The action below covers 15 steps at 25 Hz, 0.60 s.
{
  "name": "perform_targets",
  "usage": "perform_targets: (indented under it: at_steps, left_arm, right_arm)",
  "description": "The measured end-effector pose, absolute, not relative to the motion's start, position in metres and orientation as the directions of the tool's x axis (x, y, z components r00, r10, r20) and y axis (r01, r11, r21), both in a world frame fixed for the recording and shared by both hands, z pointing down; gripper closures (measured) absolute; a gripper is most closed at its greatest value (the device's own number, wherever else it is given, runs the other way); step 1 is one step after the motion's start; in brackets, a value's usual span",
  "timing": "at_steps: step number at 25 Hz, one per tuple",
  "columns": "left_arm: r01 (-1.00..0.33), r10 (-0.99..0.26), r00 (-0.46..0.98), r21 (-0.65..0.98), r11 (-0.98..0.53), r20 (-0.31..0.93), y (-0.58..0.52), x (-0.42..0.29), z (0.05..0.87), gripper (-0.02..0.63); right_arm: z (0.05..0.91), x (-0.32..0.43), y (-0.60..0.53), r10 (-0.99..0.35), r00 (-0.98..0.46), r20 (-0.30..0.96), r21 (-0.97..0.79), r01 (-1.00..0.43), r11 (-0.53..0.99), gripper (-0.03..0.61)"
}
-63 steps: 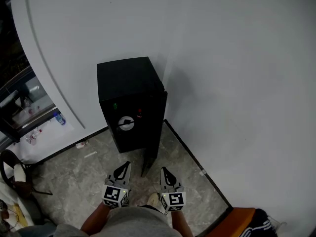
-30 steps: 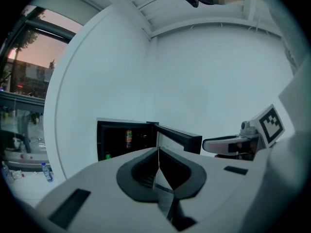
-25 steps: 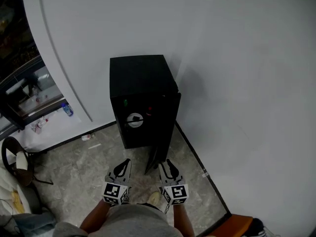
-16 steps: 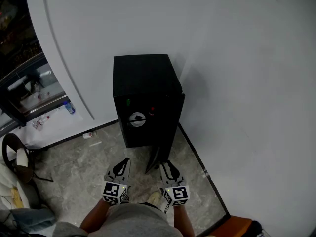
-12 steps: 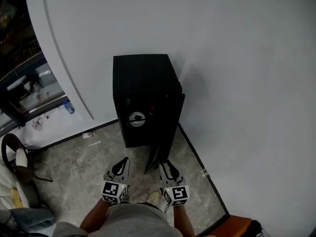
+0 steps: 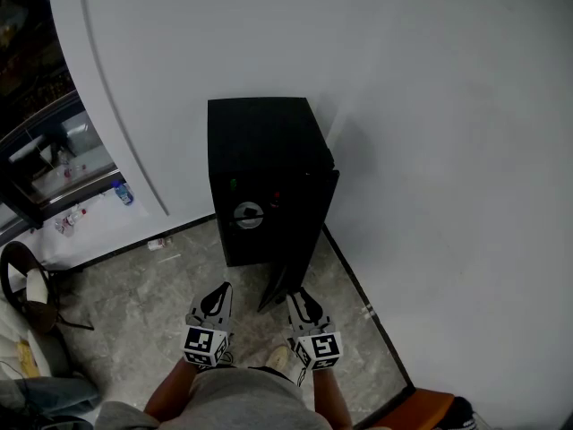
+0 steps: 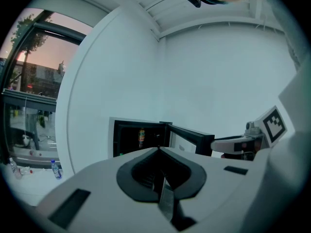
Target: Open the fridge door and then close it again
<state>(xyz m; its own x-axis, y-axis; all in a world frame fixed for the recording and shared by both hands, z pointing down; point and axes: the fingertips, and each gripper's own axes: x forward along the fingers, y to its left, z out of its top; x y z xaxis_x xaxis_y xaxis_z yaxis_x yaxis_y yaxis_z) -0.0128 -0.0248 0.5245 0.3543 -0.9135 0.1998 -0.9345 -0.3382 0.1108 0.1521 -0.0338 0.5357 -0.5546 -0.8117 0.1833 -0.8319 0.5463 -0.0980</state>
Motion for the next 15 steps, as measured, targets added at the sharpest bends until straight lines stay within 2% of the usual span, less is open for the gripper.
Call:
perform_targets:
  at_steps: [15]
  left_arm:
    - [-0.926, -0.907, 0.378, 0.100, -0.365, 0.186, -0.025, -0.061, 0.522, 0.606]
  right_arm:
    - [0.537, 0.120, -0.042, -0.854, -0.488, 0.179, -0.084, -0.873, 0.481, 0.451]
